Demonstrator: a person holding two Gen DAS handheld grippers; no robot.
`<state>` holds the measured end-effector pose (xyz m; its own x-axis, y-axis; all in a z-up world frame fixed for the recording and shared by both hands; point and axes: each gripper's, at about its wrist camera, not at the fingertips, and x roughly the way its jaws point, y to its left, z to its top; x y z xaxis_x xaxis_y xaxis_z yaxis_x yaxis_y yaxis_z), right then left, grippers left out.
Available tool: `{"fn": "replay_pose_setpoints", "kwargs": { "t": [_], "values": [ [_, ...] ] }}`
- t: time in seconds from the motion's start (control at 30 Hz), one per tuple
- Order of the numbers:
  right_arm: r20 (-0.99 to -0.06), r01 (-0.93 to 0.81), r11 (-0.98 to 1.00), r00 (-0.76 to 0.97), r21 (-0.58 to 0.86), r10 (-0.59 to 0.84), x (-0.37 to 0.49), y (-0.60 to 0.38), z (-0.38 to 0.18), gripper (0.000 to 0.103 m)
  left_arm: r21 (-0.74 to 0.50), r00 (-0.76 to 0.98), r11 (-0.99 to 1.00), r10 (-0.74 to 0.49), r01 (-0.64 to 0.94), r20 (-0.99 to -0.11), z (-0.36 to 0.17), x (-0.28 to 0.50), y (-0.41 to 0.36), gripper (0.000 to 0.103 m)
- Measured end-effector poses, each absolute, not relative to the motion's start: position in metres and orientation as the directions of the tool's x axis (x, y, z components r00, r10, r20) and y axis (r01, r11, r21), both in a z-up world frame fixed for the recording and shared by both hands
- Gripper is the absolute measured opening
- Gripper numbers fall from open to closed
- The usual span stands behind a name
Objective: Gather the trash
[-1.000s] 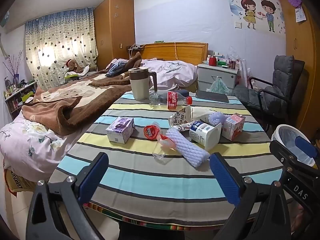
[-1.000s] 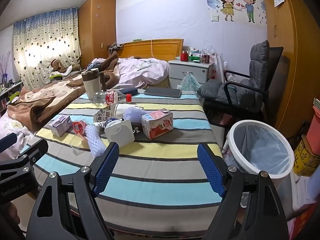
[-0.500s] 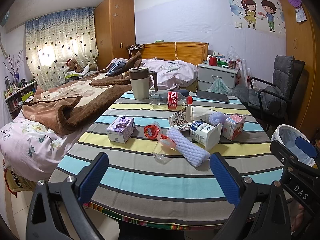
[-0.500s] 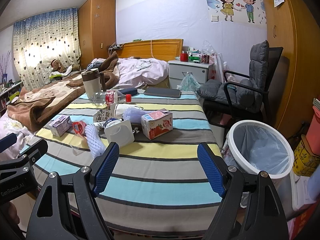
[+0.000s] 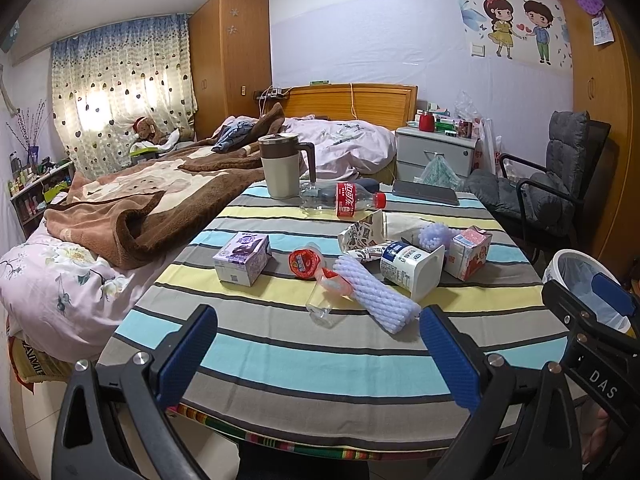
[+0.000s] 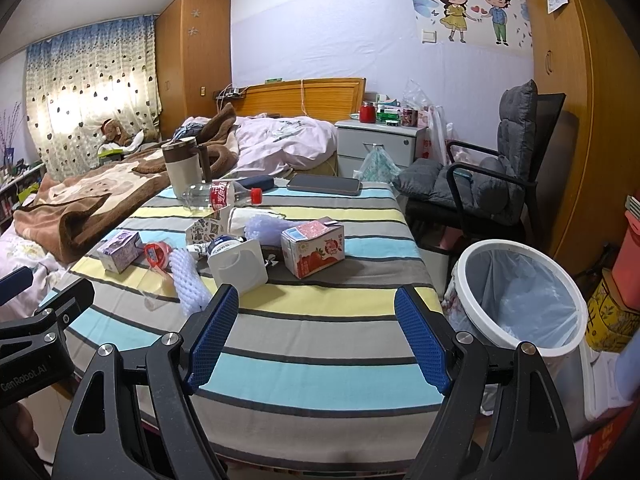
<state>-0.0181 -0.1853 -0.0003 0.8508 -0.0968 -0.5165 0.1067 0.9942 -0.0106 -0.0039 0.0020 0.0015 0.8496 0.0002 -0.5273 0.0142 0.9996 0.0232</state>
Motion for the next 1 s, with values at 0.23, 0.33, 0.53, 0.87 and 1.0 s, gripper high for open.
{"fn": "replay_pose_setpoints", "kwargs": {
  "t": [0.23, 0.33, 0.53, 0.87, 1.0],
  "values": [
    [-0.518, 0.107, 0.994, 0.85, -0.011, -0.097, -0.017, -0.1845, 0.0004, 0.081, 0.026, 0.849, 1.0, 0.004, 0.011, -0.528, 0.0022, -0.0029, 0.0, 0.103],
    [-0.517, 0.107, 0.994, 0.85, -0.011, -0.097, -0.0171, -0.1845, 0.0001, 0.081, 0.024, 0.848, 1.0, 0.003, 0.011, -0.53, 0.0022, -0.0032, 0.0002, 0.103],
    [-0.518, 0.107, 0.994, 0.85, -0.011, -0.097, -0.0168, -0.1844, 0.0002, 0.081, 0.024, 0.849, 1.0, 0.003, 0.011, -0.529, 0.0018, -0.0031, 0.0006, 0.103],
    [-0.518, 0.105, 0.994, 0.85, -0.016, -0.099, -0.0171, -0.1829, -0.0002, 0.081, 0.022, 0.848, 1.0, 0.001, 0.012, -0.529, 0.002, -0.0032, 0.0007, 0.103],
    [-0.516, 0.106, 0.994, 0.851, -0.011, -0.097, -0.0159, -0.1833, -0.0016, 0.081, 0.026, 0.848, 1.0, 0.003, 0.013, -0.53, 0.0033, -0.0042, 0.0001, 0.103]
  ]
}}
